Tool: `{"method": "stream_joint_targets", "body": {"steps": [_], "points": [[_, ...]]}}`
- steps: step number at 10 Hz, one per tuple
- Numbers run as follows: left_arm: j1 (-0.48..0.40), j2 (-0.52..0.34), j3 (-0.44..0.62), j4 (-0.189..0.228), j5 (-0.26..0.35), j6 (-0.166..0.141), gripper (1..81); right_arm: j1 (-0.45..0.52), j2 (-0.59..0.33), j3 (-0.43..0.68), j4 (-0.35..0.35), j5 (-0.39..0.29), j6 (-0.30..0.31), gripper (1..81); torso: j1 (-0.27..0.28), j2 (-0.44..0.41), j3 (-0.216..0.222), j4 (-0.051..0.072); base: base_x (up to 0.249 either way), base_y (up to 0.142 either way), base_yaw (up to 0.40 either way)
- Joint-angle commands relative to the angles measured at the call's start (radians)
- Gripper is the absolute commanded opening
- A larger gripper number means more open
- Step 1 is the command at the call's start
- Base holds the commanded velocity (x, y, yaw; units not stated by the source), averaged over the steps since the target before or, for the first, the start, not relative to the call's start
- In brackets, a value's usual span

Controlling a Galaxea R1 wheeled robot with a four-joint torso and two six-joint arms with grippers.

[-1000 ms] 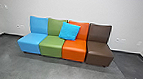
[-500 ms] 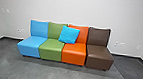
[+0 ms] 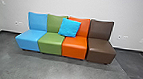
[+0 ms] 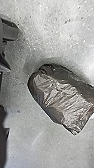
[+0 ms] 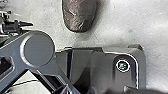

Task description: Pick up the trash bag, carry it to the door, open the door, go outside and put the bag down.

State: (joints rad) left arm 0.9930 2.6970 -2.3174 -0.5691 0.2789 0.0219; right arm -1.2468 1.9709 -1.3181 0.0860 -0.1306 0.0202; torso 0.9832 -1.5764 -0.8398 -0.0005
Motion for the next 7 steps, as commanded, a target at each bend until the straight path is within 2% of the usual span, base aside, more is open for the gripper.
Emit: {"method": "stream_joint_targets", "body": {"steps": [1,2,3,4,5,6,7], "points": [[-0.115,-0.014,0.009,-0.018,0.075,-0.002,81.1,0.054,-0.067,0.033,0.017,-0.061,0.001,81.1,0.063,-0.098,-0.091,0.000,0.000,0.000,0.000],[-0.125,-0.011,0.009,-0.020,0.075,-0.002,81.1,0.054,-0.068,0.034,0.017,-0.061,0.001,81.1,0.087,-0.135,-0.126,0.000,0.000,0.000,0.000],[-0.133,-0.002,0.003,-0.018,0.075,-0.002,81.1,0.056,-0.068,0.034,0.018,-0.061,0.001,81.1,0.106,-0.166,-0.062,0.000,0.000,0.000,0.000],[-0.148,0.005,0.001,-0.017,0.078,-0.002,81.1,0.057,-0.070,0.036,0.018,-0.063,0.003,81.1,0.129,-0.200,-0.094,0.000,0.000,0.000,0.000],[-0.170,0.003,0.006,-0.014,0.135,0.001,81.1,0.059,-0.079,0.042,0.018,-0.063,0.001,81.1,0.147,-0.227,-0.110,0.000,0.000,0.000,0.000],[-0.184,0.005,0.010,0.003,0.201,0.037,81.1,0.059,-0.085,0.041,0.017,-0.067,0.001,81.1,0.164,-0.255,-0.119,0.000,0.000,0.000,0.000],[-0.196,0.005,0.015,0.023,0.240,0.110,81.1,0.060,-0.088,0.042,0.017,-0.067,0.001,81.1,0.185,-0.289,-0.124,0.000,0.000,0.000,0.000]]}}
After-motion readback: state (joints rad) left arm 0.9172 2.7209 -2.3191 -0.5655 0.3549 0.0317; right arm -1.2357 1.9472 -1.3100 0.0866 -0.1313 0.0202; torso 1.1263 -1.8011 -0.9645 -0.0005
